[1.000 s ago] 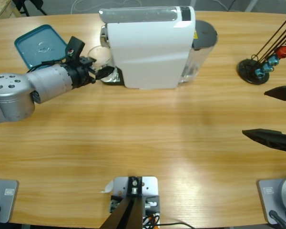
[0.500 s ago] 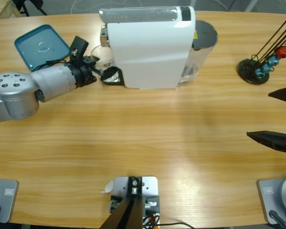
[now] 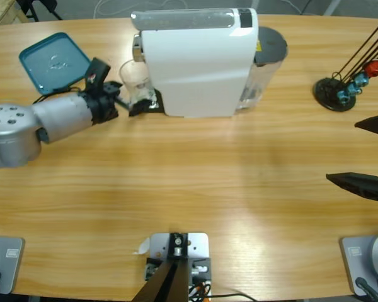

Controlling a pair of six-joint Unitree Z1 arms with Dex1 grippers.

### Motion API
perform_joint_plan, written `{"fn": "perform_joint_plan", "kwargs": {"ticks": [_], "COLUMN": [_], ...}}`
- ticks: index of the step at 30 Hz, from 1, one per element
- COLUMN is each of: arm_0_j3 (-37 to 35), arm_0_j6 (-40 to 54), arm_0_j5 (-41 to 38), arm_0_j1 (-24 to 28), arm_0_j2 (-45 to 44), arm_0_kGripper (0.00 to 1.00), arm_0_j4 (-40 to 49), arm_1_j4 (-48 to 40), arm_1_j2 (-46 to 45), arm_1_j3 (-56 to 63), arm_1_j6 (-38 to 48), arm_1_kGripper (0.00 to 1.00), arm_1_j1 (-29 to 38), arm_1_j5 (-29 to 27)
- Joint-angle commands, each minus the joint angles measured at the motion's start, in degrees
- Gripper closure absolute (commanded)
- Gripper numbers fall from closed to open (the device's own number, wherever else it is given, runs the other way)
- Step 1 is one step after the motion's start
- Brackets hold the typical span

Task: Pour coffee

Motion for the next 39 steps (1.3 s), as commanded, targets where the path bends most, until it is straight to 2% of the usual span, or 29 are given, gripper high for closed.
{"fn": "perform_joint_plan", "kwargs": {"ticks": [1,6,8,10,11,12,15,18,20,21,23,26,27,29,30,32,33,34,39], "arm_0_j3": [8.2,12.9,13.8,11.9,8.9,3.8,-7.7,-13.5,-13.7,-13.9,-15.6,-17.8,-17.8,-17.7,-17.8,-17.8,-17.8,-17.7,-17.7], "arm_0_j6": [-0.4,-1.1,-1.6,-2.2,-2.4,-2.5,-2.5,-2.1,-1.9,-1.9,-1.9,-1.8,-1.5,-0.3,0.2,0.6,0.6,0.6,0.5], "arm_0_j5": [-0.7,-0.8,-0.7,-0.7,-0.7,-0.6,-0.2,-0.1,0.0,-0.1,-0.1,0.0,-0.1,-0.7,-1.2,-1.4,-1.6,-1.8,-2.5], "arm_0_j1": [-0.5,-1.5,-1.6,-1.6,-1.6,-1.6,-1.1,1.9,2.7,2.7,2.7,2.7,2.7,2.7,2.7,2.7,2.7,2.7,2.7], "arm_0_j2": [-6.8,-16.6,-24.0,-34.6,-41.0,-48.3,-58.0,-61.6,-63.8,-64.6,-64.9,-65.4,-65.5,-65.5,-65.5,-65.0,-64.7,-64.5,-62.5], "arm_0_kGripper": [0.000,0.000,0.000,0.000,0.000,0.000,0.000,0.000,0.000,0.004,0.014,0.023,0.023,0.022,0.020,0.018,0.018,0.018,0.018], "arm_0_j4": [-0.1,2.0,7.4,19.0,28.7,41.7,64.5,77.8,81.6,82.5,85.9,90.4,90.4,90.3,90.3,90.3,90.4,90.4,90.5], "arm_1_j4": [0.8,0.9,1.6,2.8,3.4,4.3,5.8,6.5,6.6,6.7,7.7,9.5,10.3,11.5,11.6,12.7,13.3,14.2,18.2], "arm_1_j2": [-1.0,-0.8,-0.8,-0.7,-0.4,0.2,2.1,5.4,6.8,7.4,9.4,12.7,14.4,17.4,18.8,22.8,25.0,27.3,37.9], "arm_1_j3": [-0.9,-1.8,-2.1,-2.5,-2.8,-3.2,-4.3,-5.4,-7.0,-7.8,-10.5,-15.4,-17.7,-21.5,-23.3,-27.6,-30.2,-33.0,-47.5], "arm_1_j6": [-0.3,-0.1,-0.1,-0.3,-0.3,-0.3,0.1,0.4,0.6,0.9,1.2,0.9,1.1,0.5,0.1,0.1,0.0,-0.6,-4.4], "arm_1_kGripper": [0.023,0.023,0.023,0.026,0.023,0.023,0.023,0.013,0.014,0.043,0.212,0.370,0.409,0.410,0.467,0.734,0.929,1.000,1.000], "arm_1_j1": [-0.7,-0.7,-0.7,-0.7,-0.7,-0.7,-0.7,-0.7,-0.7,-1.0,-3.0,-7.4,-9.0,-11.3,-12.4,-14.8,-15.5,-16.1,-18.9], "arm_1_j5": [0.3,0.4,0.3,0.2,0.2,0.2,0.5,1.3,1.6,2.0,3.6,5.5,5.7,5.5,5.7,5.9,6.0,5.9,6.0]}}
